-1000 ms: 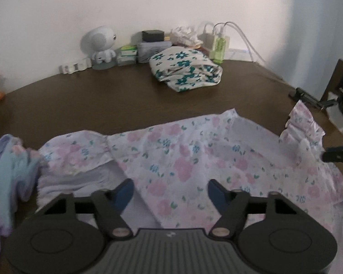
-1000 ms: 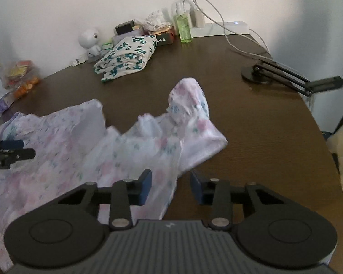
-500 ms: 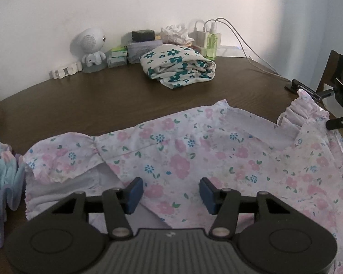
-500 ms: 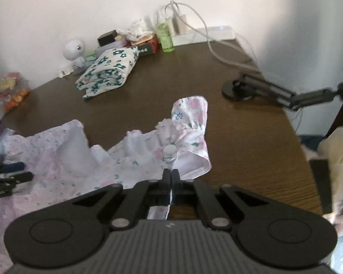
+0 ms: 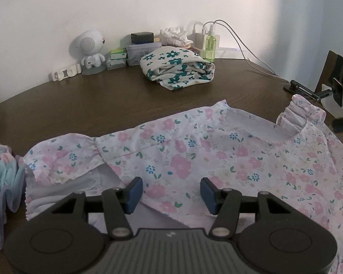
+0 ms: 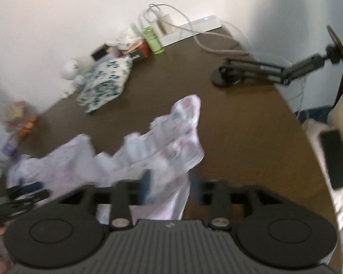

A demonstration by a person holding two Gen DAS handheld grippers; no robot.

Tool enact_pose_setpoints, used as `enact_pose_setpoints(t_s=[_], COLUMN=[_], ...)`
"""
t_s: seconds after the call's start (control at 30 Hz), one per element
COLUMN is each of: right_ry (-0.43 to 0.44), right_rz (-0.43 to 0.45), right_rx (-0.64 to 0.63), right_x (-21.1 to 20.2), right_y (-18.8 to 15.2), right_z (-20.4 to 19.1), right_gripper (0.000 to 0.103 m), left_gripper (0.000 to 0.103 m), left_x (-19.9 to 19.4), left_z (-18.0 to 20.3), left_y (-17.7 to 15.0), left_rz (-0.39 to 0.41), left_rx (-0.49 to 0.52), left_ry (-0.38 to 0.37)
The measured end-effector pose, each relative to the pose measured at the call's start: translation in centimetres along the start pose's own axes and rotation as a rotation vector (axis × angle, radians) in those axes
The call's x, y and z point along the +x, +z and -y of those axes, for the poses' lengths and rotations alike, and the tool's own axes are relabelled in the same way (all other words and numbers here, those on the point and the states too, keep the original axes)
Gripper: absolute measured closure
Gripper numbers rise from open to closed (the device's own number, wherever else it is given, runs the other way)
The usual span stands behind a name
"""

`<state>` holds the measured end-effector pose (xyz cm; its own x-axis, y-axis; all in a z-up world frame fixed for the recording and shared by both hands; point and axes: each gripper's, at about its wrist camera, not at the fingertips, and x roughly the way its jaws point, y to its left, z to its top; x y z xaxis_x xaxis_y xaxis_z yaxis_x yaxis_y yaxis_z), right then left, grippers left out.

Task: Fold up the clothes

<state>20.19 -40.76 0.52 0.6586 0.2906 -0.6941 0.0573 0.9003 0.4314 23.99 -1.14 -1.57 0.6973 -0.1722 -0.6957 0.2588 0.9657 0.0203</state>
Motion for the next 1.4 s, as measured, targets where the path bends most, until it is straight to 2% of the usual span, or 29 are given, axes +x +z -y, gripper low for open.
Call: enact_pose_setpoints(t_s=[0.13,0.3,0.37,0.4,0.5,0.53,0.57,0.7,0.8,0.87,0.93,1.0,1.1,1.13,1.17,1.2,1.33,1.4], right_ry=[-0.017,0.057,0.049,0.04,0.043,0.039,0.031,-0.006,0.031,0.066,0.077,0.066,0.037,0.029,0.021,0.019,-0.001,0.008], right_rz=[-0.036,-0.077,-0.078,-0.078,-0.092,-0.096,-0.095,-0.088,-0.074,-0.051,-0.036,-0.047,-0.074,-0.08,-0.084,-0.084,-0.077,-0.067], right_rx=[-0.046,-0.045,-0.083,-0.096,-0.11,-0.124,-0.133,-0.136,-0.068,-0.031,-0.016,-0.042,-0.069,-0.079,-0.089,-0.1,-0.098,-0.047], right_x=[-1.4,-2.3,-2.4,-2.3,-2.3,-2.5,-2.9,-4.2,-4.5,-5.1,-5.6,-5.5,-5.1,-5.0,-4.9,-4.9,-5.9,-6.5], right_y=[-2.3,-4.6,-5.0,-5.1,-5.0,-4.9,-4.7,-3.6,-3.7,-4.0,-4.4,-5.0,-6.0,-6.4,-6.7,-7.0,-7.3,-6.9], right_z=[0.2,0.5,-0.1,-0.3,-0.4,-0.5,-0.4,0.9,2.2,2.5,2.4,1.7,1.1,0.9,0.8,0.6,1.2,2.6], right_gripper=[0.063,0.073,0.079,0.088,0.094,0.101,0.103,0.103,0.1,0.092,0.068,0.066,0.065,0.068,0.075,0.099,0.099,0.099], left_gripper=[0.047,0.047,0.047,0.046,0.046,0.046,0.046,0.046,0.046,0.046,0.046,0.046,0.046,0.046,0.046,0.046,0.046,0.045], left_x=[0.0,0.0,-0.1,-0.1,0.0,-0.1,-0.1,-0.1,-0.1,-0.2,-0.2,-0.1,-0.1,-0.1,-0.1,-0.1,-0.1,0.0], left_z=[0.1,0.1,0.1,0.1,0.1,0.1,0.1,0.1,0.1,0.2,0.2,0.2,0.2,0.2,0.2,0.2,0.1,0.0], left_y=[-0.1,-0.1,-0.2,-0.2,-0.3,-0.3,-0.3,-0.2,-0.3,-0.3,-0.2,-0.2,-0.1,-0.1,-0.1,-0.1,-0.2,-0.2], left_rz=[0.004,0.007,0.008,0.009,0.014,0.015,0.015,0.014,0.014,0.014,0.013,0.009,0.007,0.007,0.008,0.008,0.01,0.012], left_rx=[-0.001,-0.002,-0.003,-0.003,-0.003,-0.003,-0.004,-0.001,-0.004,-0.006,-0.007,-0.008,-0.009,-0.01,-0.01,-0.01,-0.009,-0.008], left_ry=[0.001,0.0,0.001,0.001,0.003,0.003,0.004,0.006,0.007,0.01,0.012,0.013,0.014,0.014,0.014,0.015,0.015,0.013])
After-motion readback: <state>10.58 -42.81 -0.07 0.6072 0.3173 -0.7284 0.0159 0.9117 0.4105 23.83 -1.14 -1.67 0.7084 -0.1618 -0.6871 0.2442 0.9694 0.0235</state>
